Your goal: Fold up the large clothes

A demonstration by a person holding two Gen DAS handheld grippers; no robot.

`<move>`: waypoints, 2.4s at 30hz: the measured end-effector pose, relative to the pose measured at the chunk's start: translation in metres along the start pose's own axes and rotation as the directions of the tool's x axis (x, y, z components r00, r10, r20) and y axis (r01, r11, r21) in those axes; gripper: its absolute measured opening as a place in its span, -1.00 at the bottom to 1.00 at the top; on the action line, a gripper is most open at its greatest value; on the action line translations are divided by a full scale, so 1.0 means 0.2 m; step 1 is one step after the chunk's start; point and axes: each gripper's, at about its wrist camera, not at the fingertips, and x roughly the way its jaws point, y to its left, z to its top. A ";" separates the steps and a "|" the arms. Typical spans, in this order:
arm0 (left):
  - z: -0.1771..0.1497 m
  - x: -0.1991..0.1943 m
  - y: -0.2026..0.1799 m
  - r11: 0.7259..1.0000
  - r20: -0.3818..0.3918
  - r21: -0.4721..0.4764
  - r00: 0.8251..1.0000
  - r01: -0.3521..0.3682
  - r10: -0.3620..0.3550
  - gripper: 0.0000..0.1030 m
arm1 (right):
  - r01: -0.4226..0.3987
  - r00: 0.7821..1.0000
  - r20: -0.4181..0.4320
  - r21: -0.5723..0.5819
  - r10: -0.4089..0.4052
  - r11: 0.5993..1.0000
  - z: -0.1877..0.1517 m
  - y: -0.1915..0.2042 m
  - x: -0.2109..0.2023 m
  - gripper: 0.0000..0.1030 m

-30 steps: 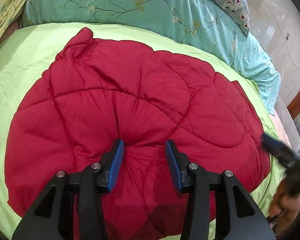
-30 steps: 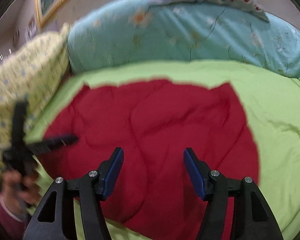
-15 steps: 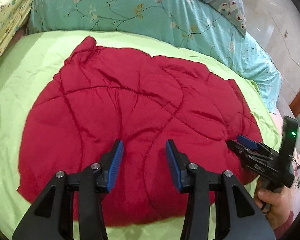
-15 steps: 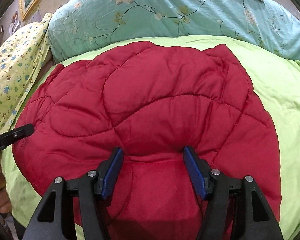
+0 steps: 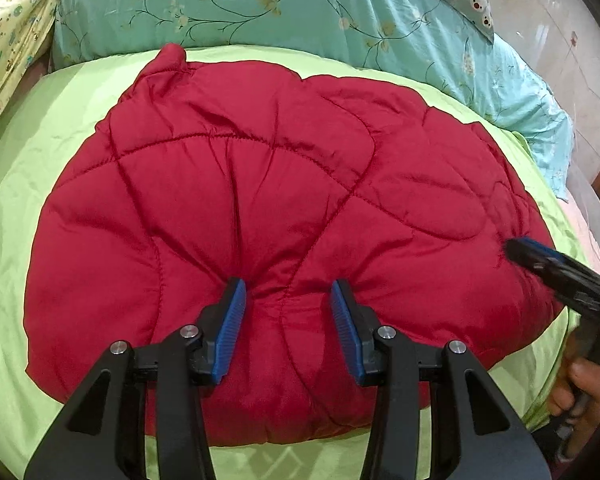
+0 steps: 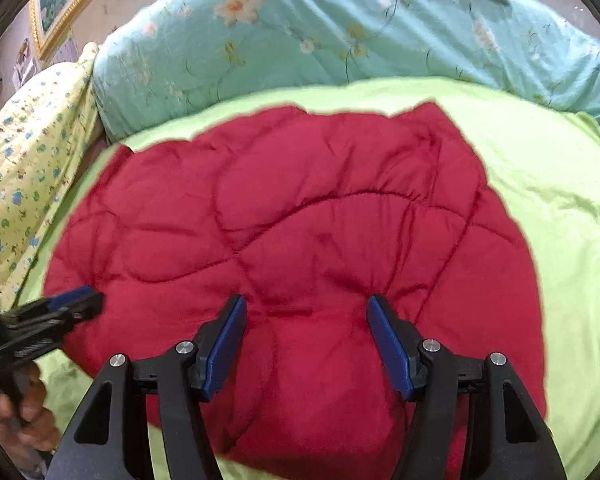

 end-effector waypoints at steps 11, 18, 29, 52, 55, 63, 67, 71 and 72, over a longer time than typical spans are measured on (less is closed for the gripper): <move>-0.02 0.01 -0.03 0.998 0.013 0.023 0.999 -0.052 0.052 -0.16 | 0.023 0.998 -0.049 -0.075 -0.027 0.997 -0.13 0.01 0.15 0.28; -0.02 0.00 -0.06 0.993 0.010 0.014 0.993 -0.116 0.116 -0.16 | 0.006 1.000 -0.021 -0.083 -0.008 0.997 -0.15 0.01 0.14 0.28; -0.04 -0.05 -0.09 0.984 0.011 0.029 0.985 -0.175 0.174 -0.16 | 0.000 1.000 -0.014 -0.079 -0.002 0.997 -0.16 0.01 0.12 0.28; -0.10 -0.17 -0.08 0.993 0.046 0.010 0.992 -0.121 0.120 -0.08 | -0.020 1.000 -0.004 -0.043 0.020 0.999 -0.15 -0.02 0.11 0.30; -0.10 -0.22 -0.07 0.992 0.064 0.005 0.990 -0.130 0.129 -0.08 | -0.030 1.000 -0.001 -0.027 0.030 0.999 -0.14 -0.02 0.08 0.30; -0.03 -0.25 0.08 0.984 0.070 -0.065 0.983 -0.164 0.168 0.07 | -0.047 0.998 0.032 0.004 0.047 0.999 -0.06 0.01 -0.05 0.33; 0.05 -0.23 0.07 0.987 0.074 -0.052 0.985 -0.152 0.156 0.07 | -0.053 0.998 0.018 -0.028 0.053 0.998 0.04 0.04 -0.02 0.33; 0.16 -0.18 0.05 0.985 0.083 -0.016 0.982 -0.172 0.172 0.07 | -0.017 1.000 -0.012 -0.055 0.017 0.998 0.15 0.05 0.08 0.33; 0.20 -0.15 0.05 0.985 0.074 -0.020 0.983 -0.169 0.170 0.07 | -0.010 1.000 -0.022 -0.049 0.009 0.999 0.17 0.04 0.10 0.33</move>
